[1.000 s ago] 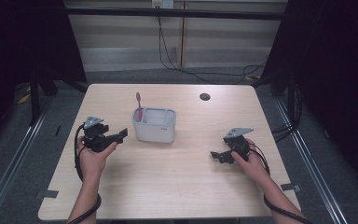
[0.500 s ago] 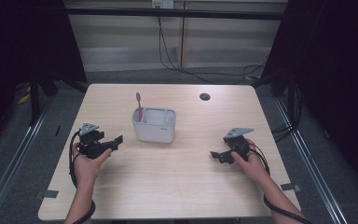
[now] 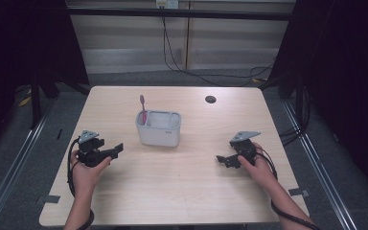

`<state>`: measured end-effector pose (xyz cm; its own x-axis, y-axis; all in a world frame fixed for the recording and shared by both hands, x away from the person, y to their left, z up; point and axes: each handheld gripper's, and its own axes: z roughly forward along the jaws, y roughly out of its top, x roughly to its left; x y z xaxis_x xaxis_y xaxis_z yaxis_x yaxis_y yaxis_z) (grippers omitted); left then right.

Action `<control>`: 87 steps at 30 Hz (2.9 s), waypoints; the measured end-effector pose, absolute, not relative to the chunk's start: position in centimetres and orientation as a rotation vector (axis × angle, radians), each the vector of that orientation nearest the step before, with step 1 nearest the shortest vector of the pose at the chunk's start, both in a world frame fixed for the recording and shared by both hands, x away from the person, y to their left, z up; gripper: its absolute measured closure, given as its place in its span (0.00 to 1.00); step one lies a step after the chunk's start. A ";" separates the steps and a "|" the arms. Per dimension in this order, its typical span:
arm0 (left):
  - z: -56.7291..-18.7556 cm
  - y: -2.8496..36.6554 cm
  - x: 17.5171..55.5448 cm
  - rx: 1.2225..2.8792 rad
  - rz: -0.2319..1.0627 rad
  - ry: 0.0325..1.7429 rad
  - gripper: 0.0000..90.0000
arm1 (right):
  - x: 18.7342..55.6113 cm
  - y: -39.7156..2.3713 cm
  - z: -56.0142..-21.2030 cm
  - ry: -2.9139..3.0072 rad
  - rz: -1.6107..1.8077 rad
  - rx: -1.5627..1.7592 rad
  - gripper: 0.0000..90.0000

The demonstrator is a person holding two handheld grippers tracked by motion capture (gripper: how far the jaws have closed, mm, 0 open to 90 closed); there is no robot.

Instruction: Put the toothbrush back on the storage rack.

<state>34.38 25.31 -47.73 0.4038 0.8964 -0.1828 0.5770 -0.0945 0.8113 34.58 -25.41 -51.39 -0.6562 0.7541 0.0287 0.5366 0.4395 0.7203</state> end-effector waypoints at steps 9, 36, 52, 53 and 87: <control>-48.3 26.0 34.0 1.808 0.460 1.281 0.18 | 34.6 -25.4 -51.4 2.399 1.039 1.110 0.12; -49.9 27.0 32.8 1.910 0.447 1.266 0.19 | 34.6 -25.4 -51.4 2.399 1.039 1.110 0.12; -50.8 27.2 32.3 1.979 0.444 1.266 0.19 | 34.6 -25.4 -51.4 2.398 1.039 1.110 0.12; -50.8 27.2 32.3 1.977 0.444 1.264 0.19 | 34.6 -25.4 -51.4 2.399 1.039 1.110 0.13; -51.0 26.8 32.2 2.053 0.502 1.213 0.16 | 34.6 -25.4 -51.4 2.400 1.038 1.108 0.12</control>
<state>32.19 26.80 -50.96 0.4890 0.8721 -0.0168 0.6055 -0.3255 0.7263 34.58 -25.42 -51.39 -0.6576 0.7528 0.0277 0.5358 0.4415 0.7197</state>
